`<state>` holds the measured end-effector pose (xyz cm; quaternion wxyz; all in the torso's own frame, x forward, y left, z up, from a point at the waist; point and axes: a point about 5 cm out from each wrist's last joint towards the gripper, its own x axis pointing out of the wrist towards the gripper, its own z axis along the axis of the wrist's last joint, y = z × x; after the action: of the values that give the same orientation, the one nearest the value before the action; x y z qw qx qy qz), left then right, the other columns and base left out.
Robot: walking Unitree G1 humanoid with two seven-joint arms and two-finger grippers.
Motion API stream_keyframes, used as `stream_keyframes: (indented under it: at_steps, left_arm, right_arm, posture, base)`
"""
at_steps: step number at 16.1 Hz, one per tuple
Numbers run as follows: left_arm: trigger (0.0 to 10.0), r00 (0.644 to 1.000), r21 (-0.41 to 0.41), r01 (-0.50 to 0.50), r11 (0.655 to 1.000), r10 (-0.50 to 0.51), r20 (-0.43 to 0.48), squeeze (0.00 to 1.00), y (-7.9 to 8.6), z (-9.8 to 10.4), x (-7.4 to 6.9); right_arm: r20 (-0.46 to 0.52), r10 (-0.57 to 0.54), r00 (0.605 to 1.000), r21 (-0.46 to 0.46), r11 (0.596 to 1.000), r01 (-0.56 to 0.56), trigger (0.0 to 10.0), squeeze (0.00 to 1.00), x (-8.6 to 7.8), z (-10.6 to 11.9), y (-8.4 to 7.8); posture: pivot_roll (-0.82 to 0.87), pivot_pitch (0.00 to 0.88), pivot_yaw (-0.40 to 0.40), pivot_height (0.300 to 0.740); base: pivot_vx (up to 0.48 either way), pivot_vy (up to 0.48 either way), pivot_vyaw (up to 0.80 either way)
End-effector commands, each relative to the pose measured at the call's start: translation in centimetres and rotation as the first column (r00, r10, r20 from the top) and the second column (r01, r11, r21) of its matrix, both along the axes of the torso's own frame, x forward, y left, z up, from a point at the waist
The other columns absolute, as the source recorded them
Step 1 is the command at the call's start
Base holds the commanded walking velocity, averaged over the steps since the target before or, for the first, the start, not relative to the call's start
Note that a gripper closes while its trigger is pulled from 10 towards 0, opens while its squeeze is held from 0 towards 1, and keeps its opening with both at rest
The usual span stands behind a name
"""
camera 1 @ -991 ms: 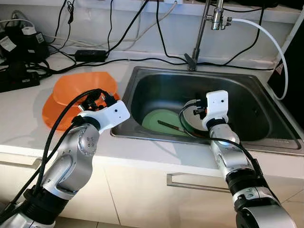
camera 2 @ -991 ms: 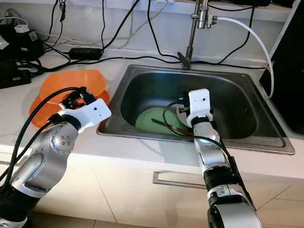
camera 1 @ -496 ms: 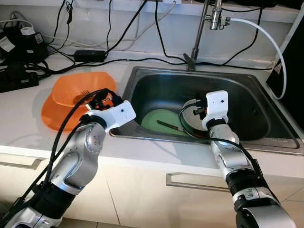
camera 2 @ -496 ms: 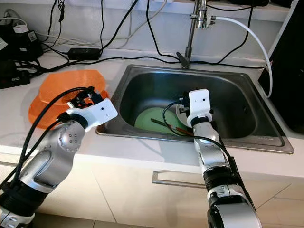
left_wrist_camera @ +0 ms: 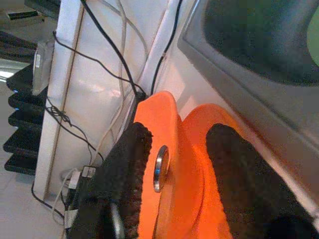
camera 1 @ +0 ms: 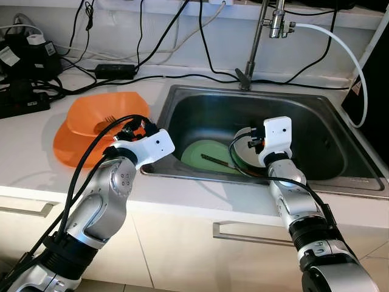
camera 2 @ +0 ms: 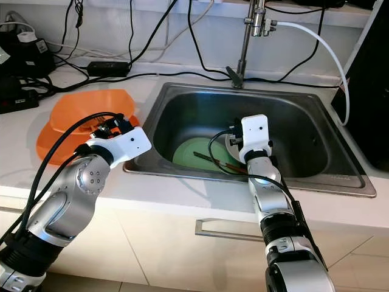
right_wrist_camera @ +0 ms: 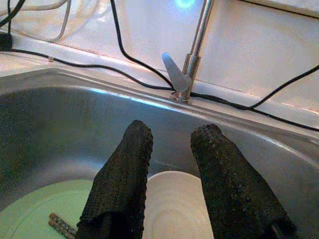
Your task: Kitchen organization
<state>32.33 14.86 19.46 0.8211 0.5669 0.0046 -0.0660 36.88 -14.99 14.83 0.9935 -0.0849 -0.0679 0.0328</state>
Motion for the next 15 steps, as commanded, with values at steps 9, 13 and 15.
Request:
stream_keyframes:
  at_steps: [9, 13, 15]
  left_arm:
    - [0.0, 0.999, 0.007, -0.020, 1.000, 0.020, 0.037, 0.00, 0.24, 1.00, 0.41]
    - [0.0, 0.998, 0.038, -0.005, 0.999, 0.003, 0.063, 0.00, 0.04, 1.35, 0.48]
    - [0.0, 0.998, 0.037, -0.006, 0.999, 0.004, 0.064, 0.00, 0.05, 1.38, 0.48]
  right_arm:
    - [0.004, -0.019, 1.000, 0.003, 1.000, 0.019, 10.0, 0.00, -0.02, 0.15, -0.59]
    - [0.002, -0.021, 1.000, 0.005, 1.000, 0.021, 10.0, 0.00, -0.04, 0.10, -0.57]
    - [0.001, -0.022, 1.000, 0.005, 1.000, 0.022, 10.0, 0.00, -0.06, 0.05, -0.58]
  posture:
    - [0.13, 0.000, -0.038, 0.740]
    - [0.13, 0.000, -0.038, 0.740]
    - [0.13, 0.000, -0.037, 0.740]
  base:
    - [0.000, 0.000, 0.00]
    - [0.000, 0.000, 0.00]
    - [0.000, 0.000, 0.00]
